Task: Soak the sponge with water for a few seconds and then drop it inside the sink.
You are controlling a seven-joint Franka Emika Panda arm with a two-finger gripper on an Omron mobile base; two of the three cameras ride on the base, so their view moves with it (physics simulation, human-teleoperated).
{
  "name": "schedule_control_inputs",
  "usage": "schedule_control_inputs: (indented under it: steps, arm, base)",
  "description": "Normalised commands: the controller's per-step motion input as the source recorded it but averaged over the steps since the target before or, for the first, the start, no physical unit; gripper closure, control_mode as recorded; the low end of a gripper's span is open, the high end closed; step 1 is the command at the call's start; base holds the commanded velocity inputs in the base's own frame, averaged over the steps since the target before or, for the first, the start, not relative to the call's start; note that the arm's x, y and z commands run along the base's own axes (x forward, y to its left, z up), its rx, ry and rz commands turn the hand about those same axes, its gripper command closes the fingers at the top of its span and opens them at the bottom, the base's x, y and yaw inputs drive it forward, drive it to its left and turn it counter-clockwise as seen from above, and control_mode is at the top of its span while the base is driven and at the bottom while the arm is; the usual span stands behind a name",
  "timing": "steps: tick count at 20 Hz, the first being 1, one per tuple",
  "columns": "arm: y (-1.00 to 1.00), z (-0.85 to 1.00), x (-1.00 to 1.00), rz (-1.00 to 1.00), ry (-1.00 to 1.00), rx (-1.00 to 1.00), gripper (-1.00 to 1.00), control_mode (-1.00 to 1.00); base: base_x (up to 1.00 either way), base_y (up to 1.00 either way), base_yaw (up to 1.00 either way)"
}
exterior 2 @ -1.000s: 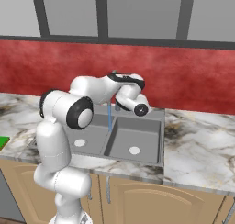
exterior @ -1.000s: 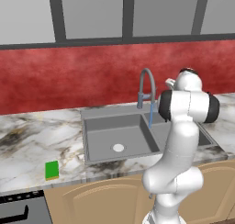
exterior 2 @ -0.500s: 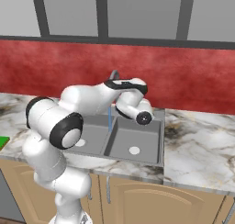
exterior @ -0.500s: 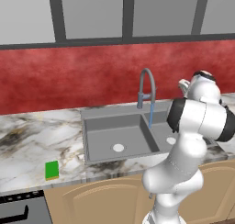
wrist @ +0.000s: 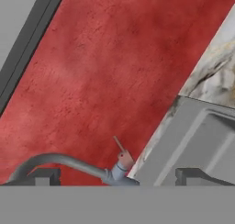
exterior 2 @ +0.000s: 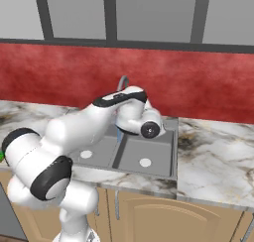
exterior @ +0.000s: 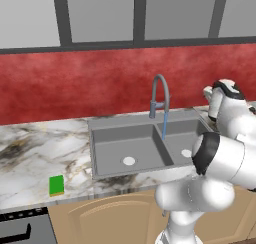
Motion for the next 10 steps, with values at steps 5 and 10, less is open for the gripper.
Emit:
schedule_control_inputs:
  steps: [5, 10]
  arm:
    - [-0.19, 0.35, -0.88, -0.04, 0.10, 0.02, -1.00, -1.00]
    - [-0.11, 0.41, -0.85, -0.02, 0.11, 0.01, -1.00, -1.00]
  base:
    - [0.00, 0.00, 0.00]
    - [0.00, 0.00, 0.00]
